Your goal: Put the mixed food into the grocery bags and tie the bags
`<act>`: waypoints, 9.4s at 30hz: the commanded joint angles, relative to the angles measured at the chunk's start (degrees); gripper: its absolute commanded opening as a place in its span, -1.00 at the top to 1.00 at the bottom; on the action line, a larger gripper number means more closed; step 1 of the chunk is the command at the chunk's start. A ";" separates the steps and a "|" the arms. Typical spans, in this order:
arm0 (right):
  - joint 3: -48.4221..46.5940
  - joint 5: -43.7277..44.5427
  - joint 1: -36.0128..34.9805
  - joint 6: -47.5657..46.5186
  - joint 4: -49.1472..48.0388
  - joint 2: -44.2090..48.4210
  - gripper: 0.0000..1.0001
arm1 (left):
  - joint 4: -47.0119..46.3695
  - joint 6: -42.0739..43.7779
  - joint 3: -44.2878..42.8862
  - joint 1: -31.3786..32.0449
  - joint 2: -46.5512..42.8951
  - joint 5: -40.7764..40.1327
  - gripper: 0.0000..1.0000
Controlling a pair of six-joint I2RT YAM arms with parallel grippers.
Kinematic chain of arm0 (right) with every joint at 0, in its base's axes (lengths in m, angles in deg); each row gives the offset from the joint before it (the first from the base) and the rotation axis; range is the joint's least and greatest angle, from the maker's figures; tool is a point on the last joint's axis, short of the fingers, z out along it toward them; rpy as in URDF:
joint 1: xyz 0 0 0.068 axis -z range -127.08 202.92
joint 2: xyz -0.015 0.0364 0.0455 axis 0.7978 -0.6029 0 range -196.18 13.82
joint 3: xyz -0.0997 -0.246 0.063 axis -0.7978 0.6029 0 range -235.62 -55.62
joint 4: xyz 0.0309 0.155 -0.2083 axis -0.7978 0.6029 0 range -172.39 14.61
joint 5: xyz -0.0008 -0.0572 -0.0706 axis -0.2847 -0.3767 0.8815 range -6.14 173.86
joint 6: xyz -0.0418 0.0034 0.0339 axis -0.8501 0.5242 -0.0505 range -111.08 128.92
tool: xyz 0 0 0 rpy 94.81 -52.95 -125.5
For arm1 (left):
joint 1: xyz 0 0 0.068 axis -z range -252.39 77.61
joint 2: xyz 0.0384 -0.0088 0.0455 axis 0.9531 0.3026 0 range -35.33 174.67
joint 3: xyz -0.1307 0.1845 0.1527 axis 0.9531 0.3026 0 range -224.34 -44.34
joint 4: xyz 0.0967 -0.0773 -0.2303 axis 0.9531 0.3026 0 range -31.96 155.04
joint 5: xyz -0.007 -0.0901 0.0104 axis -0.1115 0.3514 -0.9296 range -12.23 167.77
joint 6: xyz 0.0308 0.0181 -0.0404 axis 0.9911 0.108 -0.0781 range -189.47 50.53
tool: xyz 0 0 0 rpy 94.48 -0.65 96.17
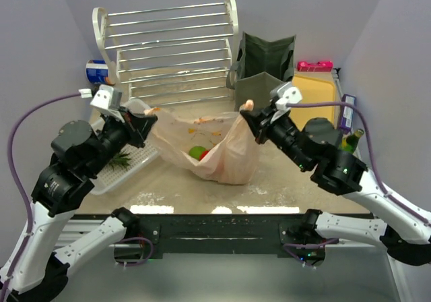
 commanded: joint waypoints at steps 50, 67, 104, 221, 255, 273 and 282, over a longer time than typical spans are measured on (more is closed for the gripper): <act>-22.86 -35.71 5.92 -26.45 -3.42 -29.67 -0.97 | -45.02 18.41 11.93 -16.73 13.99 1.50 -1.00; -29.09 -44.50 5.83 -34.45 5.53 -35.12 -0.97 | -43.70 19.19 12.30 -17.26 15.92 5.11 -1.00; -22.94 -45.81 13.64 -21.88 3.33 -28.26 1.00 | -41.59 30.88 22.06 -18.67 0.19 44.64 -1.00; 12.66 -22.02 23.59 -5.45 -4.32 8.80 -0.97 | -36.58 9.00 18.98 -14.71 24.27 45.54 1.00; 0.43 -28.16 23.59 10.72 24.69 10.41 0.07 | -37.20 9.97 18.72 -14.89 25.50 42.55 1.00; 7.99 -18.66 23.67 10.64 12.13 6.98 -0.15 | -38.61 9.09 19.16 -14.89 25.42 44.31 1.00; 8.01 -17.78 23.67 9.05 9.13 4.52 0.81 | -38.08 10.40 19.33 -14.98 24.54 43.00 1.00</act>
